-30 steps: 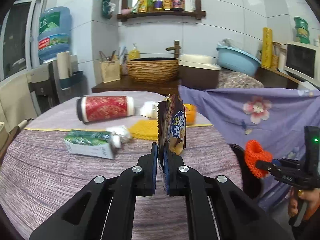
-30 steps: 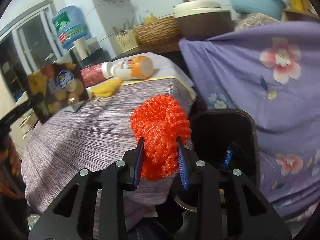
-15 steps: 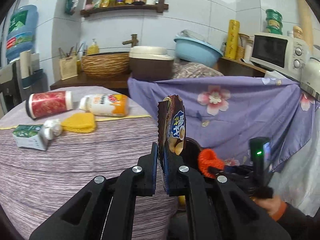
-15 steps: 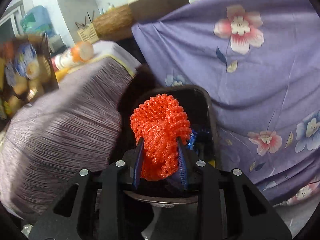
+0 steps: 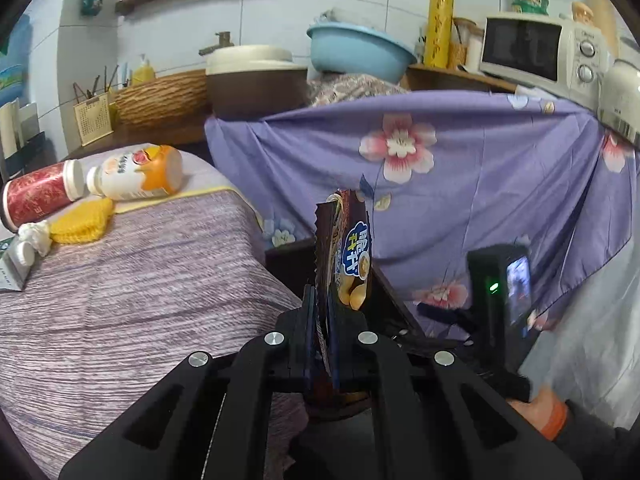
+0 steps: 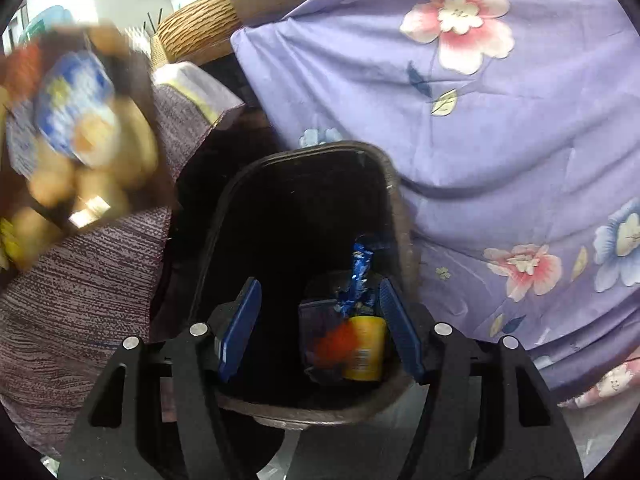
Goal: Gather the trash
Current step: 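Drop the orange net into the bin with the right tool while the left carries the snack bag, then lower the snack bag into the bin and open the left tool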
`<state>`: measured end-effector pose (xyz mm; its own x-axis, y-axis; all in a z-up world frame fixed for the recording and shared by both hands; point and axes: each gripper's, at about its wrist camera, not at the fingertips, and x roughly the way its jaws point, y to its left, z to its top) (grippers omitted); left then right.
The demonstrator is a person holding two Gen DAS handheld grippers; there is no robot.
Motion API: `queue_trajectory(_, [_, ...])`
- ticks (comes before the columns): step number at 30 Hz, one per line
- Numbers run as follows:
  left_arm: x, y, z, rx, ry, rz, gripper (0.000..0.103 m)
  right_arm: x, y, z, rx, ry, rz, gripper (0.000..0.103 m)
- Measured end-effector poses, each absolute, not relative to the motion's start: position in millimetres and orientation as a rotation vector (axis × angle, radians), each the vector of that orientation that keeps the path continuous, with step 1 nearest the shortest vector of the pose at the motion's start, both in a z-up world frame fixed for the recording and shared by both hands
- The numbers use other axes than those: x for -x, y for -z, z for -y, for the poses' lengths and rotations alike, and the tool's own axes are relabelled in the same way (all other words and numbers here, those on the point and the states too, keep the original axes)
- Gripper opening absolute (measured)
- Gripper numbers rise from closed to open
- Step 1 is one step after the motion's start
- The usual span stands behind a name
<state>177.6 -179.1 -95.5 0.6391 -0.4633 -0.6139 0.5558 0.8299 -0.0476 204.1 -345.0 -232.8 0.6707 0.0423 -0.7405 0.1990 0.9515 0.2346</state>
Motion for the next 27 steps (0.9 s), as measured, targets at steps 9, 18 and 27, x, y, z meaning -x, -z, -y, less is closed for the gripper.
queue_trajectory(9, [-183.8,133.7,213.7,-0.233,0.597,-0.74,0.007,-166.6,208.0,372.6,-0.327,0.179,-0.777,0.067])
queue_trajectory(18, [-183.1,163.1,244.6,-0.335,0.616,-0.781,0.007,-145.0,198.0,401.0,-0.357,0.259,-0.753,0.067])
queue_trajectory(27, [-182.0,177.8,251.2,-0.361,0.634,-0.819,0.037,-137.8,195.4,410.4,-0.362,0.287,-0.75,0.067])
